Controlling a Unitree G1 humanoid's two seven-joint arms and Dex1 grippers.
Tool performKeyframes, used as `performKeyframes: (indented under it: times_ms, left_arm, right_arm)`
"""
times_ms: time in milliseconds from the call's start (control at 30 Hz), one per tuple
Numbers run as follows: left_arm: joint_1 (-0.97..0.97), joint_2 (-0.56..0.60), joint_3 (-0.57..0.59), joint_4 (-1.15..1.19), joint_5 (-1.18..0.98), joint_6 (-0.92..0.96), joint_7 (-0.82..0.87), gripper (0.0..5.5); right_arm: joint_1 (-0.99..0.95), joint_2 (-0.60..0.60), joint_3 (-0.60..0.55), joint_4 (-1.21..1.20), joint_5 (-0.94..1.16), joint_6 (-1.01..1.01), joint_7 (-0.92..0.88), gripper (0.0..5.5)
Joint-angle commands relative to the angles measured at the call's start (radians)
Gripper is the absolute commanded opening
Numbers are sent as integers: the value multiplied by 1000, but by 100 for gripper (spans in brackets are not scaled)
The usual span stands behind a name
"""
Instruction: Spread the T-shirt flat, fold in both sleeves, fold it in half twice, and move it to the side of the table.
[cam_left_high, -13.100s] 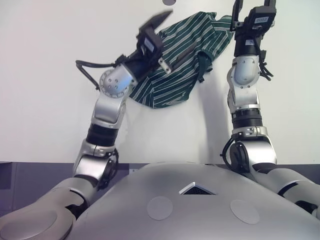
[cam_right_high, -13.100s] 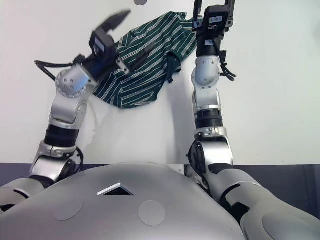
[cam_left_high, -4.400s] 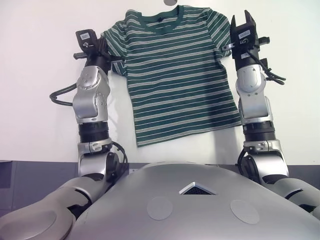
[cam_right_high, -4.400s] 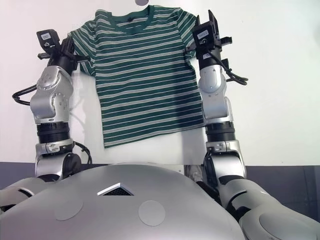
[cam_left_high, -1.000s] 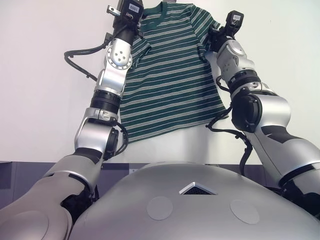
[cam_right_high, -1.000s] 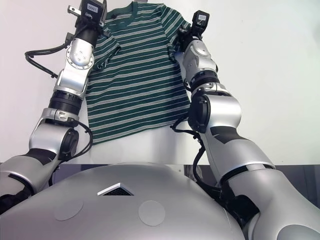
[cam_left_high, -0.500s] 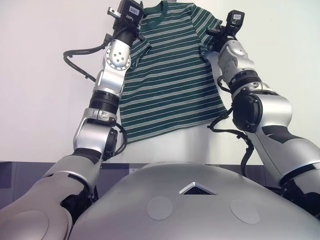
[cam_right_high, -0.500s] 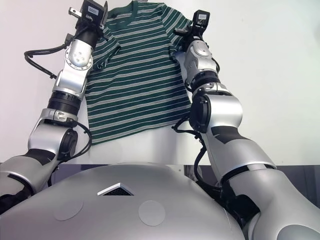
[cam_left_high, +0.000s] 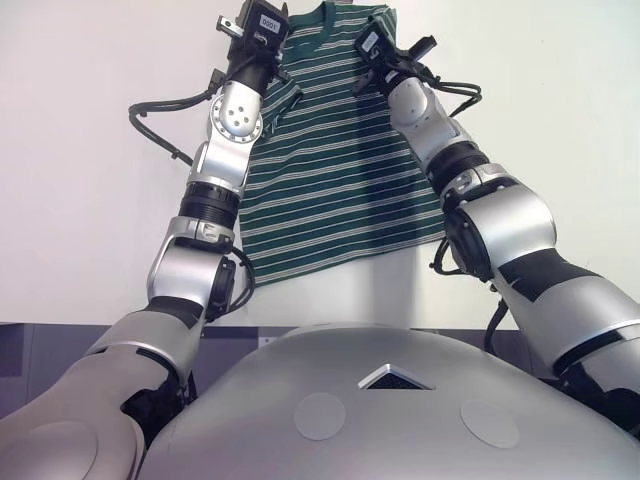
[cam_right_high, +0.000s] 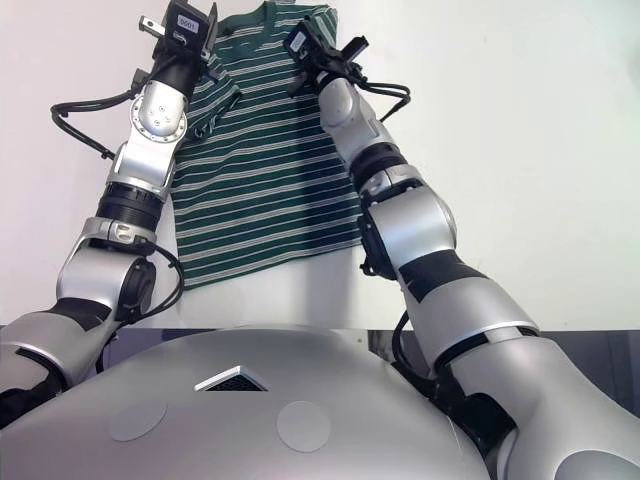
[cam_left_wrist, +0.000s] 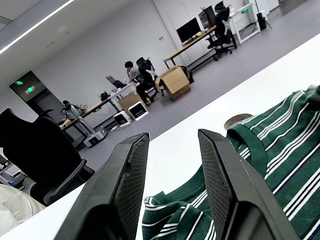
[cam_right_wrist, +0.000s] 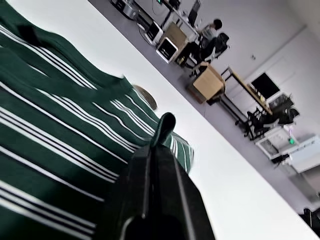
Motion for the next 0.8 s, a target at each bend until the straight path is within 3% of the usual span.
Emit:
performKeyframes:
  times_ms: [33, 267, 400, 533, 800]
  left_arm:
    - [9, -4, -2, 12, 0, -11, 8, 180]
    - [17, -6, -3, 8, 2, -9, 10, 180]
    - [26, -7, -2, 3, 2, -8, 11, 180]
    - [28, -11, -2, -3, 0, -8, 9, 180]
    - [34, -16, -4, -11, -2, -12, 5, 180]
  right_arm:
    - [-39, 38, 29, -14, -18, -17, -4, 3]
    - [-13, 65, 41, -1, -1, 7, 92, 3]
    - [-6, 61, 23, -18, 32, 2, 175, 78]
    - [-5, 57, -81, -105, 168, -27, 278, 144]
    - [-10, -32, -87, -76, 139, 5, 170, 144]
